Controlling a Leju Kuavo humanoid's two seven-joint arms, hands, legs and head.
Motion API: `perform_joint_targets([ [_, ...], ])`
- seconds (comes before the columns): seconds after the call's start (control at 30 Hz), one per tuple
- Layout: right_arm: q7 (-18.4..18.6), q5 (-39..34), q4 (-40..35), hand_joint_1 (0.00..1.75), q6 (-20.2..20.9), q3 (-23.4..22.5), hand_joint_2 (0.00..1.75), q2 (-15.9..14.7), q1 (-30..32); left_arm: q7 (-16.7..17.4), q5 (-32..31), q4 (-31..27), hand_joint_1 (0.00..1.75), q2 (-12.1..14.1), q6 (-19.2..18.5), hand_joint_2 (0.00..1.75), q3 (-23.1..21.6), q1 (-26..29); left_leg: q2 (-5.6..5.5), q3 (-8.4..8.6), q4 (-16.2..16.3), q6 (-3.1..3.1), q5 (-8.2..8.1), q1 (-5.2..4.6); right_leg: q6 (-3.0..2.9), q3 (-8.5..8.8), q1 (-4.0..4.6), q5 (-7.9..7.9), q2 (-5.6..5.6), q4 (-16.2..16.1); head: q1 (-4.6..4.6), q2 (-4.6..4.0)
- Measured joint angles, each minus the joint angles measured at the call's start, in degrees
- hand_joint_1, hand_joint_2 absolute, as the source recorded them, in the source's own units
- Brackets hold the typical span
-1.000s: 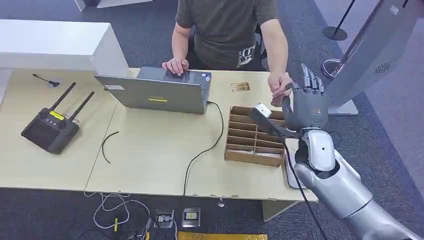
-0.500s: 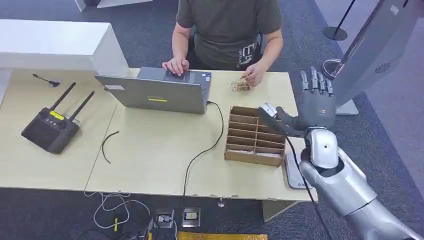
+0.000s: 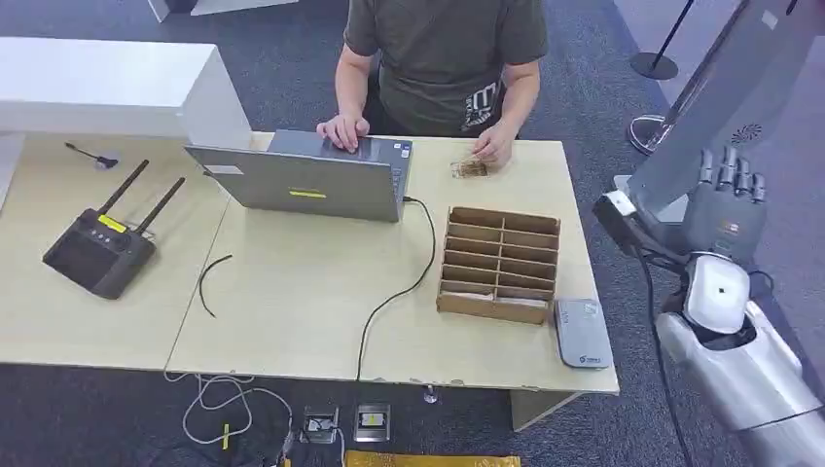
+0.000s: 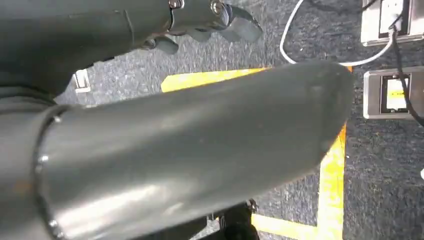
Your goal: Pass the card to the sensor for recognition and then transmit it.
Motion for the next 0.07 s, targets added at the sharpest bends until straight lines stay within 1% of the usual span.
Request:
perform_joint_targets([
  [0.07,0.0,-0.2,0.0,0.0,0.0,-2.9,0.0,-0.9,1.3,-0.5,0.7,0.2,0.0,-0.1,0.5,0.0,0.2,0.6,0.1,0.04,0.0,-0.03,-0.02,0.0,0.0,-0.03,0.0,0.0,0.12,0.0,0.02,0.0],
])
